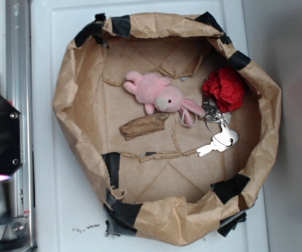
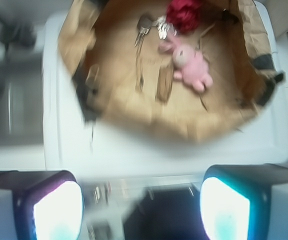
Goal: Grab the wood chip.
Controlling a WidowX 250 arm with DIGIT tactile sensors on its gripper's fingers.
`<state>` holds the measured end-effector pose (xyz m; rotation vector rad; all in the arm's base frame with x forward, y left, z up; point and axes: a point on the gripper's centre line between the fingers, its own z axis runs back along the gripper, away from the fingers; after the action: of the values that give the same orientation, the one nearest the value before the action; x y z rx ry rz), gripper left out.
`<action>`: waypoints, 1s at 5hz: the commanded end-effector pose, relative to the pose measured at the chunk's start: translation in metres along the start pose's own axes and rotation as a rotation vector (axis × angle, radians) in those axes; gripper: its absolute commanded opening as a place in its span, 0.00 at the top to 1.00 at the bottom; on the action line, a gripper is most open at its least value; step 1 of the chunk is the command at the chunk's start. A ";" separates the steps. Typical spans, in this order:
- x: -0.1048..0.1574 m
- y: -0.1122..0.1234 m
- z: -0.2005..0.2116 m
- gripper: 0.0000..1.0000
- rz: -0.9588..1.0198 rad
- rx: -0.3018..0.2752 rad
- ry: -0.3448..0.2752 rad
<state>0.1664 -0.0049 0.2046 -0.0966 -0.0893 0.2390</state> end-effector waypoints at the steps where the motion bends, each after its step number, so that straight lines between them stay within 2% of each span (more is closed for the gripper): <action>1: 0.065 0.002 -0.068 0.00 0.183 -0.055 0.014; 2: 0.063 0.020 -0.106 0.00 0.219 0.017 -0.001; 4: 0.060 0.033 -0.160 0.00 0.153 0.057 0.050; 5: 0.070 0.026 -0.173 0.00 0.125 0.036 0.061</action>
<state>0.2362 0.0177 0.0266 -0.0701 0.0312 0.3666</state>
